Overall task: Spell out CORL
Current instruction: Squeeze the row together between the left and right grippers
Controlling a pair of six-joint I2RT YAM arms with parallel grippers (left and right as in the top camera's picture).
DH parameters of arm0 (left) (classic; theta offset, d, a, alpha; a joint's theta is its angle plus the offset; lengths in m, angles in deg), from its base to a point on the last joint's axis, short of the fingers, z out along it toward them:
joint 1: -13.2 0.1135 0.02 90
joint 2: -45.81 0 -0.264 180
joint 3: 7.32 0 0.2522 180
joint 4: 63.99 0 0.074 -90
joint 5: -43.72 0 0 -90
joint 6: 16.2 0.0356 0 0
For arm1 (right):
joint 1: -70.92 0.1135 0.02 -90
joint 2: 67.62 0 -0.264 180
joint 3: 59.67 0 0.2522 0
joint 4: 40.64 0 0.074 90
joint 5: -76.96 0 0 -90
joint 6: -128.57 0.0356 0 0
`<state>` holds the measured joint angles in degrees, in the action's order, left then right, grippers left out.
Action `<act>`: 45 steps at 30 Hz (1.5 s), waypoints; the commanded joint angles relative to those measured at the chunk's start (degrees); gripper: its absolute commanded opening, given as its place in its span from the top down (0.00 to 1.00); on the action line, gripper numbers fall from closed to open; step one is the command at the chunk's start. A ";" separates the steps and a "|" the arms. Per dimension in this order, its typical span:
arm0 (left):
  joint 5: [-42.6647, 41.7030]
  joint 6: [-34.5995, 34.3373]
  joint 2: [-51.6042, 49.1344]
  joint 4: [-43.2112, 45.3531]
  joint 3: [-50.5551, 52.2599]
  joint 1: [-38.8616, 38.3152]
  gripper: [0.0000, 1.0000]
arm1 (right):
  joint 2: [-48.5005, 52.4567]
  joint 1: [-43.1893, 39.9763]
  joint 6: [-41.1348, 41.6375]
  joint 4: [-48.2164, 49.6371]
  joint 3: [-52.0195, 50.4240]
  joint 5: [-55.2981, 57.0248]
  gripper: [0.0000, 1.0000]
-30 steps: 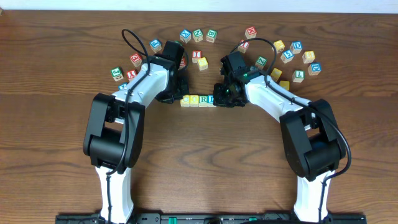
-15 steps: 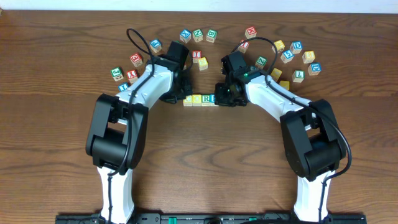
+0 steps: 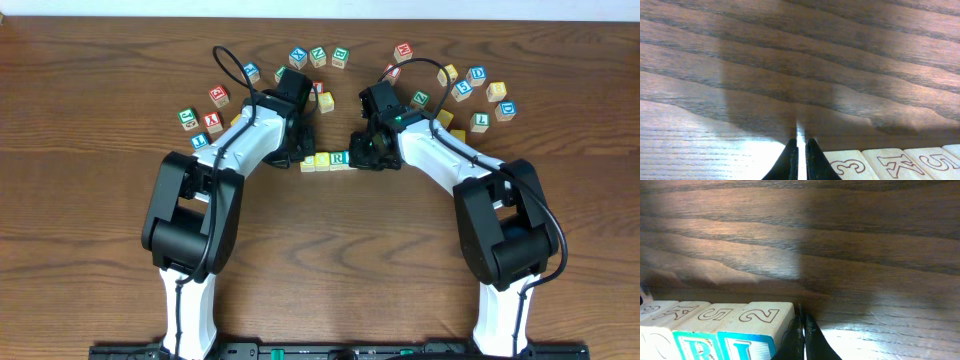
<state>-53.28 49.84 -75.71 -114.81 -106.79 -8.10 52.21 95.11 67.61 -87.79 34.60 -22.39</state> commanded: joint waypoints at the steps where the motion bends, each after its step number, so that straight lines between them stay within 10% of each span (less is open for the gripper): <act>1: -3.06 -0.09 -0.28 0.31 0.48 -1.25 0.92 | -0.35 0.50 -0.44 -0.26 0.02 0.02 0.99; 45: -1.29 0.42 -0.28 0.02 0.48 0.48 0.92 | -0.37 -1.03 0.70 -4.13 0.07 3.41 0.99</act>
<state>-54.97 49.84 -75.71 -114.76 -106.79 -8.41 51.90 94.74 67.69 -91.09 34.97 -20.51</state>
